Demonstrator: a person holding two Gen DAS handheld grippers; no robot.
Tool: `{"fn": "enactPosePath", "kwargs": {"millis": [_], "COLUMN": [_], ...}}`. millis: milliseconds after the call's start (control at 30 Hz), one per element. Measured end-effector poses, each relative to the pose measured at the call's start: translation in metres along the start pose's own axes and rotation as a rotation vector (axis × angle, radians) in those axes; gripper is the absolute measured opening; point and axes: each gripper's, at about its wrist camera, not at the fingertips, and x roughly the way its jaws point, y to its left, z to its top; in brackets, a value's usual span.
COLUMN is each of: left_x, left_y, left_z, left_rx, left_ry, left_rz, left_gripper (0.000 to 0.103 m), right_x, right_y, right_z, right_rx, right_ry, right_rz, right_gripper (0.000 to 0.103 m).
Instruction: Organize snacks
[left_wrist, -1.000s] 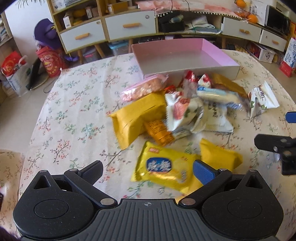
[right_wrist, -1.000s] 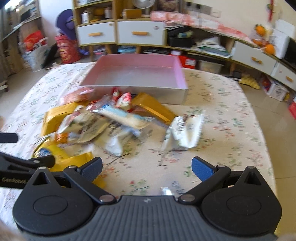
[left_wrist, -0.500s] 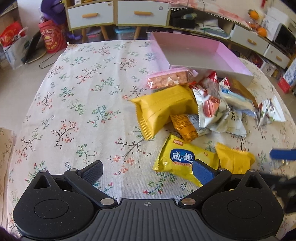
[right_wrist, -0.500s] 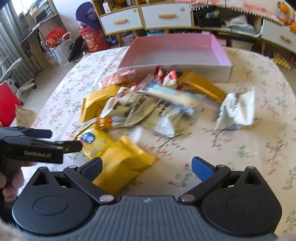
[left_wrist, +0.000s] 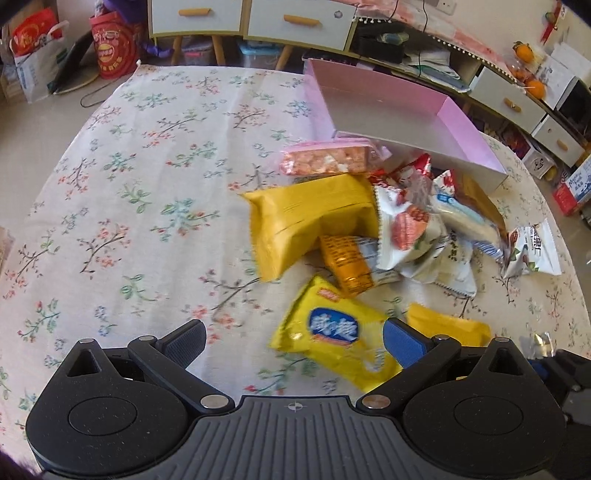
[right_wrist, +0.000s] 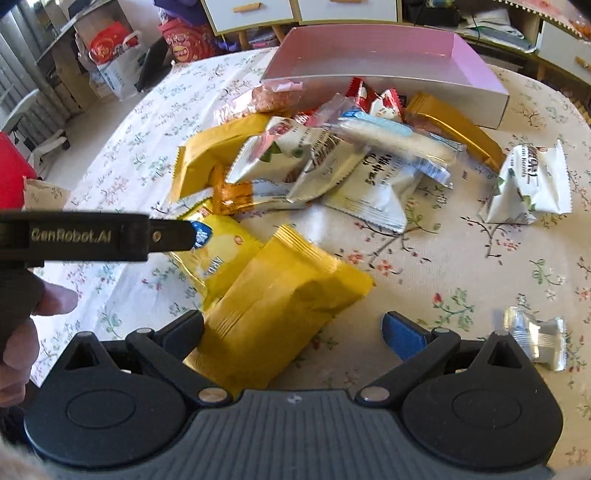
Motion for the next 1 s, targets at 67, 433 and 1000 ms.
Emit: {"fn": "enactPosePath", "kwargs": {"millis": [67, 433, 1000], "left_x": [0.002, 0.017, 0.021], "left_y": [-0.01, -0.024, -0.02], "left_z": [0.002, 0.006, -0.017], "left_rx": [0.01, -0.045, 0.072], "left_ry": [-0.006, -0.014, 0.013], "left_rz": [0.011, 0.085, 0.105], "left_gripper": [0.102, 0.101, 0.086], "right_x": [-0.004, -0.021, -0.014], "right_y": [-0.003, -0.034, -0.035], "right_z": [-0.001, -0.004, -0.002], "right_rx": [-0.011, 0.002, 0.007], "right_ry": [0.006, -0.05, -0.043], "right_rz": [-0.022, -0.128, -0.076], "right_gripper": [0.102, 0.099, 0.099]}}
